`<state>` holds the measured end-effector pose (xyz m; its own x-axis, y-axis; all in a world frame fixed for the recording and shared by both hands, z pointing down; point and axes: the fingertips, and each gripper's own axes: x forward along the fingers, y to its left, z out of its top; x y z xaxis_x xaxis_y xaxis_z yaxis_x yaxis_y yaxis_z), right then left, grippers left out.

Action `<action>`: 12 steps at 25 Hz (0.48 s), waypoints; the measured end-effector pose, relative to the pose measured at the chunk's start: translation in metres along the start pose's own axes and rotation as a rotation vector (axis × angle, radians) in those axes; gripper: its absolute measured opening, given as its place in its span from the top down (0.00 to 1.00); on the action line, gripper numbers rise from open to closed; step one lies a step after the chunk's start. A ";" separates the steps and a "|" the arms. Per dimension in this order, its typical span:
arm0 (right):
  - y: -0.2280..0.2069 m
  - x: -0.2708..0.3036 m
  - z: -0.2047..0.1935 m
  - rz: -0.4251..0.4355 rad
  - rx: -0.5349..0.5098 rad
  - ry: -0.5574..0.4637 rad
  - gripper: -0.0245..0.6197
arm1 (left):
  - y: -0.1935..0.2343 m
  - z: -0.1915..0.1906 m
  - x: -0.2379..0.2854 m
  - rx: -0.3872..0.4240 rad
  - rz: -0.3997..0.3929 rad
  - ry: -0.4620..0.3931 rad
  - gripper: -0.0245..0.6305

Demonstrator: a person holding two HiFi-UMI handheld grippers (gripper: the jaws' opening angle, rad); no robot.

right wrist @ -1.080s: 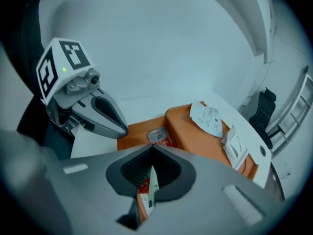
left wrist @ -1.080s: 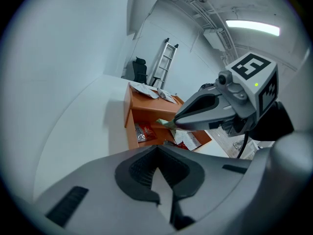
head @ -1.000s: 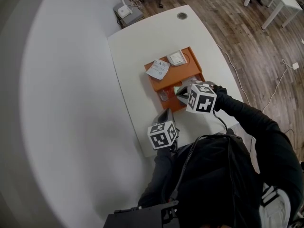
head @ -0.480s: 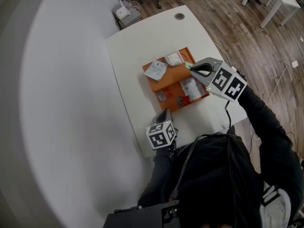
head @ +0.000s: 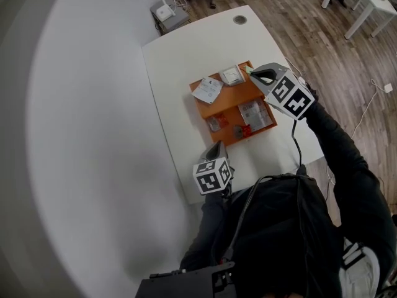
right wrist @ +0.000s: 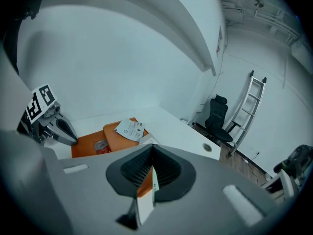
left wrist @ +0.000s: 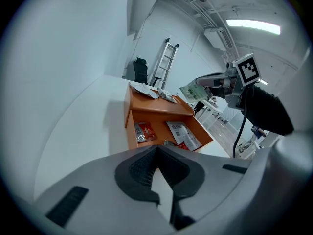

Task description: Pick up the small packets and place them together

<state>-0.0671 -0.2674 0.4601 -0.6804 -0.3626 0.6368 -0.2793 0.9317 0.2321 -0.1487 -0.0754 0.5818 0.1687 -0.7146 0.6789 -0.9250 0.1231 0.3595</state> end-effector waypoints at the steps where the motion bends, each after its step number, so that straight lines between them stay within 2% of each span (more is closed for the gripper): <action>1: 0.003 0.004 -0.002 0.005 -0.002 0.008 0.96 | 0.000 0.000 0.000 0.000 0.000 0.000 0.97; 12: 0.030 0.036 -0.019 0.061 -0.024 0.070 0.96 | 0.000 0.000 -0.001 -0.006 0.003 -0.002 0.97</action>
<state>-0.0869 -0.2524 0.5037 -0.6467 -0.3032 0.6999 -0.2217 0.9527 0.2078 -0.1487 -0.0747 0.5806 0.1653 -0.7154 0.6788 -0.9233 0.1297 0.3615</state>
